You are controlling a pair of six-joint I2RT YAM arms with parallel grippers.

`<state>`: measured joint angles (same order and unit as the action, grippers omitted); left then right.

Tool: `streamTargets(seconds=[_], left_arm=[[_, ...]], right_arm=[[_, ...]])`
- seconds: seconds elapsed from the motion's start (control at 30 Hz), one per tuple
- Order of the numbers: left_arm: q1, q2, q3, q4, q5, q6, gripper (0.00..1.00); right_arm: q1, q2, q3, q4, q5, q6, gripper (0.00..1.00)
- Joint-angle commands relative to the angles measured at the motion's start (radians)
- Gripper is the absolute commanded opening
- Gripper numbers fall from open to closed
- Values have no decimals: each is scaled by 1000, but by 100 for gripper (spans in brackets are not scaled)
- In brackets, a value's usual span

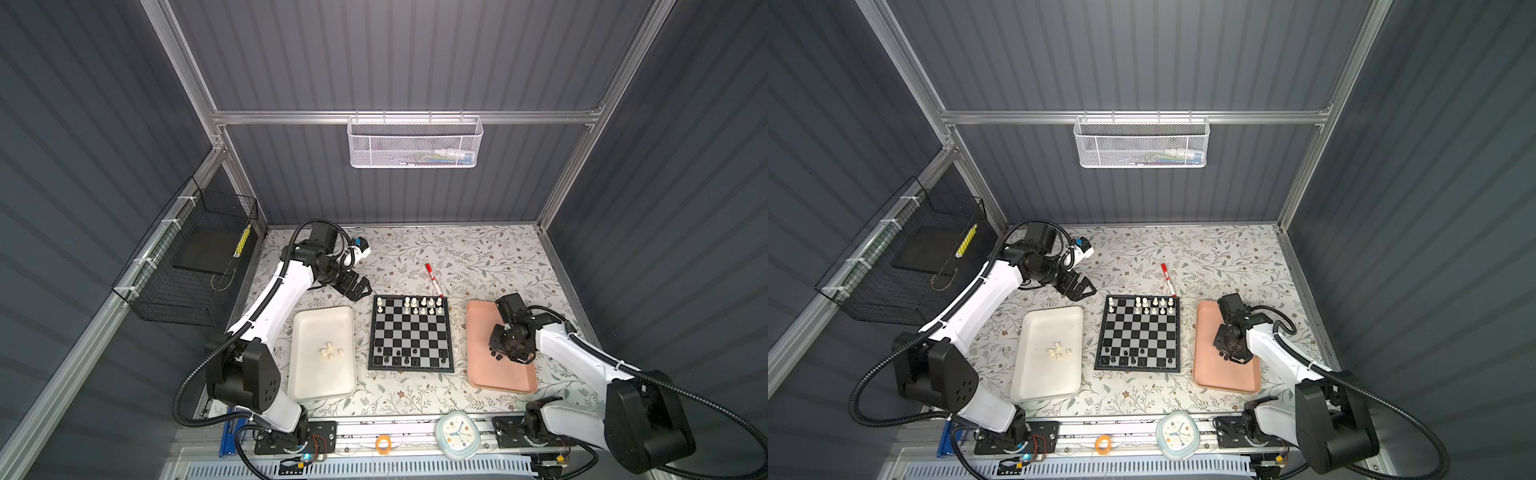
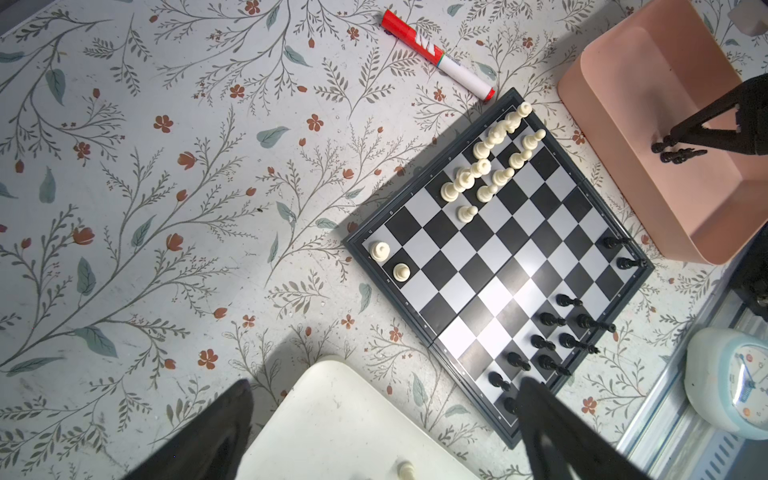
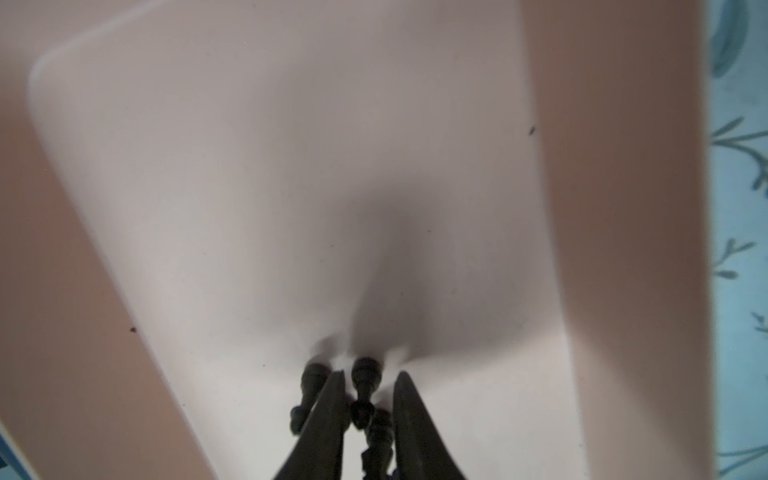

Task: Set up the chess pieces on the board
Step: 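Close the right gripper on a black chess piece and lift it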

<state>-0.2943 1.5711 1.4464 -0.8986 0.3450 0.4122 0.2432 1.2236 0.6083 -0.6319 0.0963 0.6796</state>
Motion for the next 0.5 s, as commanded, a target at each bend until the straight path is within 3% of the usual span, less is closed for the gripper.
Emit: streamTargets(seconds=[0.0, 0.47], left_arm=[[-8, -14, 13, -31, 15, 20, 100], [-14, -10, 12, -27, 17, 18, 99]], right_arm=[[-4, 1, -8, -15, 5, -5, 23], [-4, 8, -5, -17, 11, -3, 17]])
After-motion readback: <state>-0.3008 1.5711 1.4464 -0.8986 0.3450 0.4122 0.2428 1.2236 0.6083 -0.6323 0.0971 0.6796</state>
